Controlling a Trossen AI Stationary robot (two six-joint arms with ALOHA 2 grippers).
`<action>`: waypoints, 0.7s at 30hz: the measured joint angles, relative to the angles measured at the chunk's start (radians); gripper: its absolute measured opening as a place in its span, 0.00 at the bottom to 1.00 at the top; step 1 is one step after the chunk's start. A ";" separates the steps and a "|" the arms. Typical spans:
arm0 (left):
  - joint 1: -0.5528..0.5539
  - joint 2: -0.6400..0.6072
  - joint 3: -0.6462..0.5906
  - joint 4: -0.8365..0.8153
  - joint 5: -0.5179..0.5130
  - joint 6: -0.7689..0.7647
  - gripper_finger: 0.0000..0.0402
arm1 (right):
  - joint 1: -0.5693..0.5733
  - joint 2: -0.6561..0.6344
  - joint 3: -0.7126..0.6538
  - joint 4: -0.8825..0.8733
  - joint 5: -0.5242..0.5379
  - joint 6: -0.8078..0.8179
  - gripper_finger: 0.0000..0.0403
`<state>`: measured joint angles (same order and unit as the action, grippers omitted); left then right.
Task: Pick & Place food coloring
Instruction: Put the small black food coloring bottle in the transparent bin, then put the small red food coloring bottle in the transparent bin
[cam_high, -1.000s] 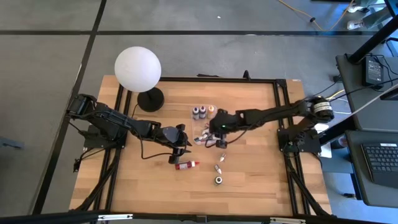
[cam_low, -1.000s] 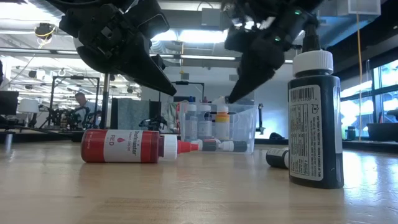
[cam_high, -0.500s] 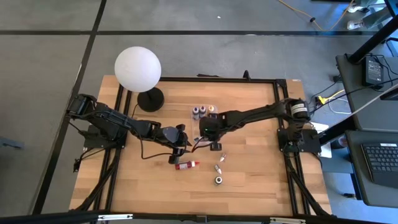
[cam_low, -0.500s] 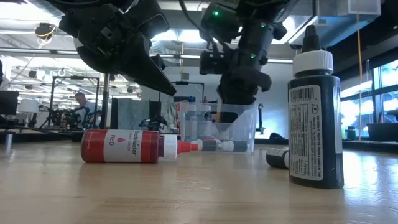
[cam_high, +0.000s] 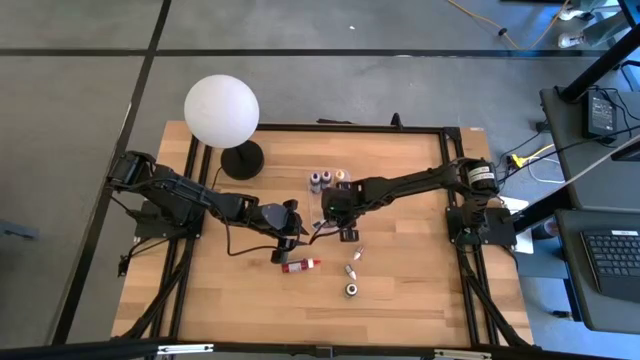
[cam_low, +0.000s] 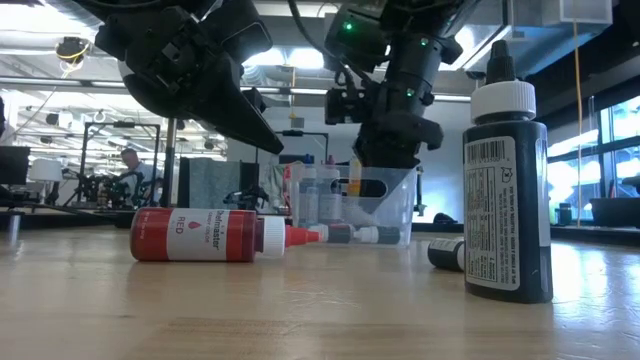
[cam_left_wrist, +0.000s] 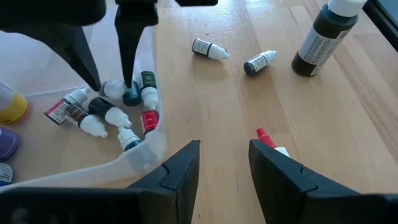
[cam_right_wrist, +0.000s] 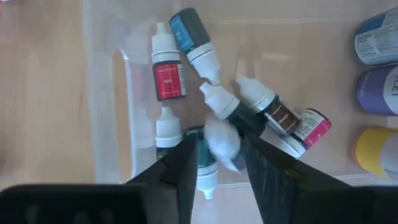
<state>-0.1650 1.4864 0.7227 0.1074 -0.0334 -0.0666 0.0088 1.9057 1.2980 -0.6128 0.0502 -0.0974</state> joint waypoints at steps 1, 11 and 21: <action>0.000 0.000 0.000 0.000 0.000 0.000 0.33 | 0.002 -0.002 0.000 0.005 0.000 -0.011 0.35; 0.000 0.000 0.000 -0.007 0.000 0.001 0.34 | 0.061 -0.131 0.000 -0.052 0.001 0.026 0.37; 0.000 0.000 0.000 -0.007 0.000 0.002 0.34 | 0.247 -0.164 -0.064 -0.068 0.000 0.048 0.37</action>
<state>-0.1650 1.4864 0.7227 0.1002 -0.0334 -0.0650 0.2556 1.7416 1.2336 -0.6803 0.0498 -0.0497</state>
